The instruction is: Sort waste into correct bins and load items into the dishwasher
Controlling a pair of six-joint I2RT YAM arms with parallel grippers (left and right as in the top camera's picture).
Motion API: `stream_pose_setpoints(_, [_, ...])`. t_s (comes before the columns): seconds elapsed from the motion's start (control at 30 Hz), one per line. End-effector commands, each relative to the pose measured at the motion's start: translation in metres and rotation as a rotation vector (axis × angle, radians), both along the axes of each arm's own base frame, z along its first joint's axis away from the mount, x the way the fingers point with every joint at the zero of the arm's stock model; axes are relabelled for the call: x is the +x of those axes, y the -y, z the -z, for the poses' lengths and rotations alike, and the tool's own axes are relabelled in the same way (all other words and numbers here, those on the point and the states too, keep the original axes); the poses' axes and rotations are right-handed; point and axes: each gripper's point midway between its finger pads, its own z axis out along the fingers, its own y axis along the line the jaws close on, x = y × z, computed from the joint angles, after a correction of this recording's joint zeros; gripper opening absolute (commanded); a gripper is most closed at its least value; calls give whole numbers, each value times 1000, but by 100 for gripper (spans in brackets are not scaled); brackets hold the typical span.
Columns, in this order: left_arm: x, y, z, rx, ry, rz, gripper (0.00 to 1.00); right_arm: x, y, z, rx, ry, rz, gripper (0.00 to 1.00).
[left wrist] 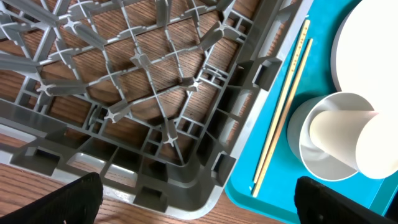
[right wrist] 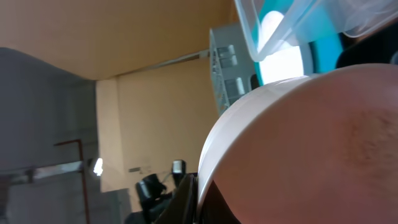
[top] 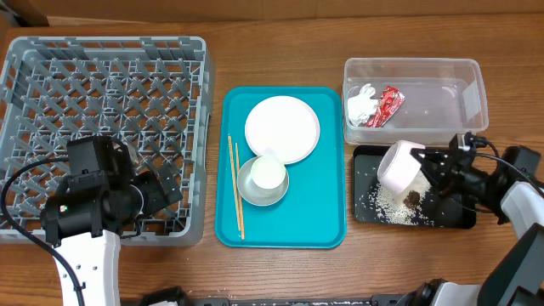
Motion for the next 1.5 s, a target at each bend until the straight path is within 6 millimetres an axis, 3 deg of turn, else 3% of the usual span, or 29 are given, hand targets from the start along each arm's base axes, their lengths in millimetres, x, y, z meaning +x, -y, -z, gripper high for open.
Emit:
stream_pose_setpoints(0.0, [3,-3,-5,16,15,12,100,-1,4,-9,89,-19,7,4])
stream_pose_setpoints(0.43, [3,-3,-5,17,15,11,100,1,5,-8,79,-15,9,4])
stream_pose_setpoints(0.6, [3,-3,-5,17,15,11,100,3,11,30,-89,-162,57,4])
stream_pose_setpoints(0.63, [3,-3,-5,17,15,11,100,3,11,29,-82,-157,55,4])
stream_pose_setpoints(0.7, [3,-3,-5,17,15,11,100,4,6,-11,-5,137,-1,4])
stream_pose_setpoints(0.8, [3,-3,-6,17,17,11,100,4,1,-14,-34,183,-20,4])
stream_pose_setpoints(0.87, [3,-3,-5,17,15,11,100,6,2,-6,-74,158,-13,4])
stream_pose_setpoints(1.0, [3,-3,-5,17,16,12,100,6,3,31,-257,12,2,4])
stream_pose_setpoints(1.13, [3,-3,-5,17,16,11,100,0,-12,28,-425,21,-83,4])
stream_pose_setpoints(1.27, [4,-3,-6,18,19,11,100,5,-31,-12,-715,104,-206,4])
stream_pose_setpoints(1.33, [4,-3,-6,18,19,11,100,13,-59,-33,-920,189,-306,4])
stream_pose_setpoints(1.47, [4,-3,-6,18,19,11,100,25,-110,-41,-1118,387,-399,4])
